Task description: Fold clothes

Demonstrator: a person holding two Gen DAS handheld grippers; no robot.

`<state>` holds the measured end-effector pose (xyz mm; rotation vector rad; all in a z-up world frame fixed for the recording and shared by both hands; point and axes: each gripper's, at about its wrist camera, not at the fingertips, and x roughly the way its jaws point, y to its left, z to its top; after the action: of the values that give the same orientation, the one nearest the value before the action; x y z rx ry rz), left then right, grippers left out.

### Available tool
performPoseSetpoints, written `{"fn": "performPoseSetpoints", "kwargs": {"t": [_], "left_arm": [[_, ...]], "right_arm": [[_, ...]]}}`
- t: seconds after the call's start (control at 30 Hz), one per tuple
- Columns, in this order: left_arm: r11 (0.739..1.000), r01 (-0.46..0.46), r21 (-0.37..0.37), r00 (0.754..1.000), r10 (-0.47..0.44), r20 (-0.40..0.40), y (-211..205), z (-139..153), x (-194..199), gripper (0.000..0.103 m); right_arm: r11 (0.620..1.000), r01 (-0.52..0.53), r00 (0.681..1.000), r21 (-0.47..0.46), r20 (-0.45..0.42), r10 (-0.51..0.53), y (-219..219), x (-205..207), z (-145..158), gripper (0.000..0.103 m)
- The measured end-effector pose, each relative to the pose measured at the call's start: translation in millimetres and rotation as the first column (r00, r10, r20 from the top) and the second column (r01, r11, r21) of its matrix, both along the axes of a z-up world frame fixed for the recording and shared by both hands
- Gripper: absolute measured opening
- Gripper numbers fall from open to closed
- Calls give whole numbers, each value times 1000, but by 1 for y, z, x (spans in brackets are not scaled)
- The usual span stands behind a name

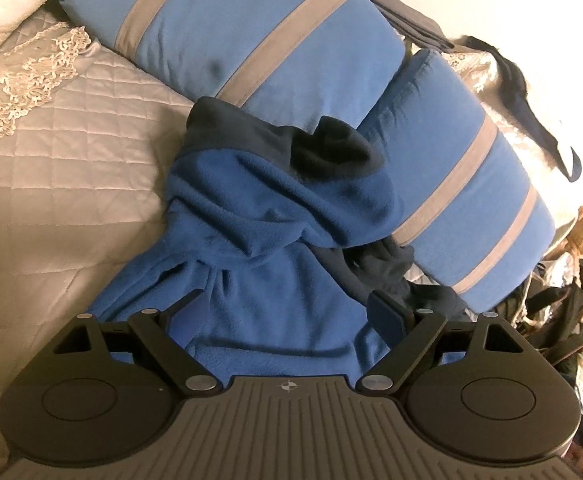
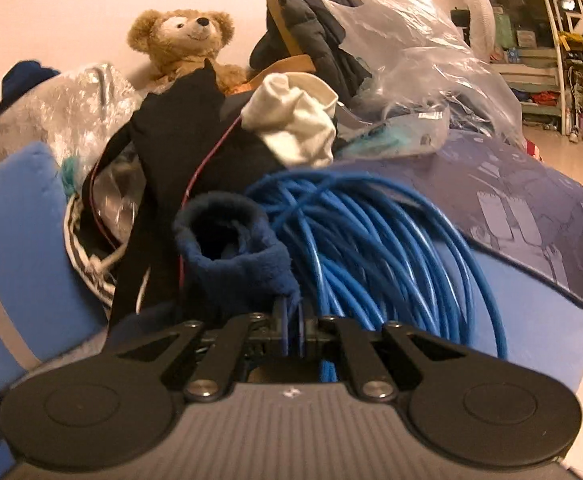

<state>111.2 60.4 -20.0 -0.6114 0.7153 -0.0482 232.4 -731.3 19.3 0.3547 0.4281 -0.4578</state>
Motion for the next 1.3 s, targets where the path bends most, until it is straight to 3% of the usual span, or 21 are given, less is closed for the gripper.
{"fn": "performPoseSetpoints", "kwargs": {"t": [0.3, 0.4, 0.43, 0.47, 0.53, 0.57, 0.73, 0.93, 1.1, 1.3], "left_arm": [[1000, -5, 3, 1000, 5, -1, 0, 0, -1, 87], [1000, -7, 5, 1000, 7, -1, 0, 0, -1, 87], [1000, -8, 4, 1000, 8, 0, 1, 0, -1, 87], [1000, -9, 4, 1000, 9, 0, 1, 0, -1, 87], [1000, -10, 5, 1000, 10, -1, 0, 0, -1, 87], [1000, -9, 6, 1000, 9, -1, 0, 0, -1, 87], [1000, -12, 2, 1000, 12, 1, 2, 0, -2, 87], [1000, -17, -6, 1000, 17, 5, 4, 0, -3, 87], [1000, -19, -11, 1000, 19, 7, 4, 0, -4, 87], [1000, -20, -9, 1000, 20, 4, 4, 0, -3, 87]], "right_arm": [[1000, 5, 1000, 1, -5, -5, 0, -1, -4, 6], [1000, -5, 999, 6, -35, 5, 6, -1, -3, 14], [1000, -8, 999, 9, -52, 9, 9, -1, -3, 39], [1000, -14, 998, 13, -69, 15, 12, -1, -2, 56], [1000, -30, 997, 6, -67, 31, 20, -4, 3, 77], [999, -41, 998, -1, -53, 41, 24, -6, 6, 82], [994, -92, 995, -57, -36, 90, 42, -13, 19, 83], [990, -76, 997, -120, -32, 73, 39, -23, 24, 83], [976, -137, 990, -171, -67, 127, 34, -31, 11, 80], [907, -292, 946, -304, -229, 229, 53, -22, -24, 55]]}}
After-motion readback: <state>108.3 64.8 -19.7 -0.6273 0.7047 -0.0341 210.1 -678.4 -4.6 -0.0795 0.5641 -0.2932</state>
